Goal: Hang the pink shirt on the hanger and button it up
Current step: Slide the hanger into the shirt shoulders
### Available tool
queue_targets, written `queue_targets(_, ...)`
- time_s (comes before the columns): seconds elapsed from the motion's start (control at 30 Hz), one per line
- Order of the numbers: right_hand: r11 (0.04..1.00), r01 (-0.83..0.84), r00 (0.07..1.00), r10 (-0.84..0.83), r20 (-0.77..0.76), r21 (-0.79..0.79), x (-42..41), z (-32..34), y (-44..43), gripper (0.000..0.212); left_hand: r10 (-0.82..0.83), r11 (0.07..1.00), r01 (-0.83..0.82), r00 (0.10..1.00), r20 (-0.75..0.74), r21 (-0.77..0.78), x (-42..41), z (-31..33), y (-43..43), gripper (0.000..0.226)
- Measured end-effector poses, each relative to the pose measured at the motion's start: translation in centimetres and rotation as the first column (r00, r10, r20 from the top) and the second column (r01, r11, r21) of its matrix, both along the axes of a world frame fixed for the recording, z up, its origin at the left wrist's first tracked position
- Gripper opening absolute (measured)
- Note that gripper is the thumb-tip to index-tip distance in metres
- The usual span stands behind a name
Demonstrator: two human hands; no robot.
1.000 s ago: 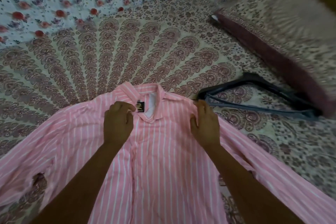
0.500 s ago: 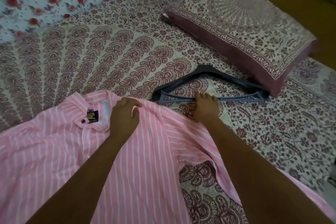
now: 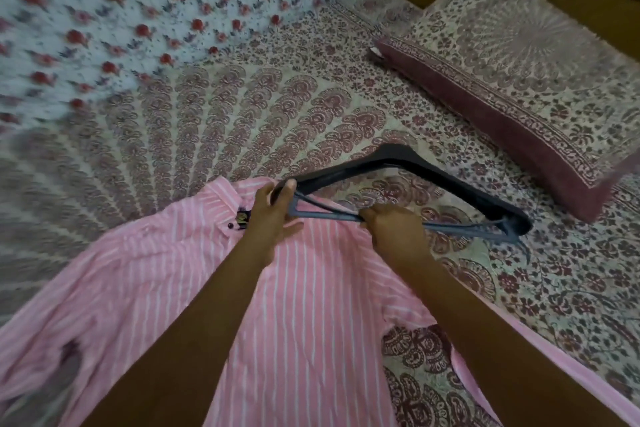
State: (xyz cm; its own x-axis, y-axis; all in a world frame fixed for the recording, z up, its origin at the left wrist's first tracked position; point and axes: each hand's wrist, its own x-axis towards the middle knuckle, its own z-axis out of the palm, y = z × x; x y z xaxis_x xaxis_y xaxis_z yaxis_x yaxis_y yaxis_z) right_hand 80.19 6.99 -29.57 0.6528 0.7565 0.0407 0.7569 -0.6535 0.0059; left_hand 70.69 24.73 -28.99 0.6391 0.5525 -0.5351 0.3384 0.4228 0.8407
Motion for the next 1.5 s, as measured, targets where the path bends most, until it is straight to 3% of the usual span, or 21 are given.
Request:
queue_targets(0.2,0.978,-0.196,0.977,0.189,0.096,0.066,-3.4,1.5,5.5,0.029,0.255,0.961,-0.234,0.957,0.138,-0.150,-4.4,2.1,4.8,0.008)
queue_targets(0.3,0.914,-0.336,0.938,0.301,0.174,0.230,-3.9,1.9,6.5,0.032,0.327,0.940,-0.302,0.930,0.168,-0.158,-6.7,2.4,6.7,0.012)
queue_targets(0.37,0.924,-0.259,0.960,0.214,0.183,0.282,-3.4,2.4,6.9,0.047,0.363,0.930,-0.345,0.916,0.169,-0.130,-8.2,2.3,7.5,0.013)
queue_targets(0.43,0.969,0.021,0.999,-0.031,0.038,0.248,-2.2,2.9,6.8,0.065,0.416,0.908,-0.397,0.891,0.179,-0.135,-9.4,2.1,8.3,0.017)
queue_targets(0.53,0.930,0.361,0.907,-0.332,-0.258,0.073,-0.2,2.7,6.6,0.079,0.524,0.851,-0.507,0.834,0.173,-0.136,-10.3,1.5,9.6,0.023)
queue_targets(0.63,0.898,0.421,0.811,-0.437,-0.390,-0.131,0.1,0.6,7.0,0.076,0.509,0.861,-0.496,0.846,0.158,-0.114,-11.1,0.4,10.0,0.028)
queue_targets(0.8,0.922,0.388,0.746,-0.306,-0.592,0.012,-0.5,-2.5,7.6,0.056,0.534,0.839,-0.495,0.828,0.171,-0.224,-11.8,-2.1,10.8,0.028)
queue_targets(0.87,0.921,0.383,0.791,-0.291,-0.538,0.066,-0.2,-2.5,7.7,0.053,0.509,0.852,-0.461,0.841,0.183,-0.250,-11.8,-2.8,11.1,0.025)
queue_targets(0.97,0.907,0.377,0.909,-0.325,-0.260,0.185,1.0,-1.7,7.5,0.058,0.334,0.936,-0.313,0.934,0.129,-0.159,-11.4,-3.1,11.4,0.022)
queue_targets(1.03,0.895,0.356,0.934,-0.335,-0.124,0.267,2.2,-1.2,7.1,0.070,0.177,0.983,-0.177,0.984,0.013,-0.050,-11.2,-3.6,11.6,0.017)
queue_targets(1.1,0.881,0.353,0.935,-0.345,-0.082,0.316,3.3,-0.8,6.7,0.073,0.102,0.981,-0.068,0.978,-0.183,0.183,-10.9,-4.6,11.7,0.025)
queue_targets(1.17,0.878,0.350,0.934,-0.353,-0.053,0.326,4.0,-0.5,6.3,0.069,0.091,0.811,0.179,0.901,-0.423,0.557,-10.1,-5.5,11.5,0.025)
queue_targets(1.2,0.880,0.344,0.935,-0.353,-0.034,0.328,4.2,-0.4,6.2,0.068,0.099,0.702,0.287,0.867,-0.488,0.652,-9.3,-5.6,11.2,0.028)
queue_targets(1.37,0.866,0.314,0.941,-0.340,-0.003,0.390,5.2,-0.5,5.3,0.068,0.109,0.484,0.511,0.770,-0.629,0.710,-4.5,-6.0,9.3,0.070)
queue_targets(1.43,0.859,0.310,0.939,-0.344,0.012,0.409,5.8,-0.3,4.7,0.062,0.135,0.446,0.550,0.739,-0.660,0.706,-3.3,-6.5,9.3,0.066)
queue_targets(1.5,0.868,0.284,0.945,-0.325,0.034,0.407,6.0,0.0,4.3,0.056,0.146,0.434,0.557,0.733,-0.665,0.708,-3.2,-6.5,10.2,0.043)
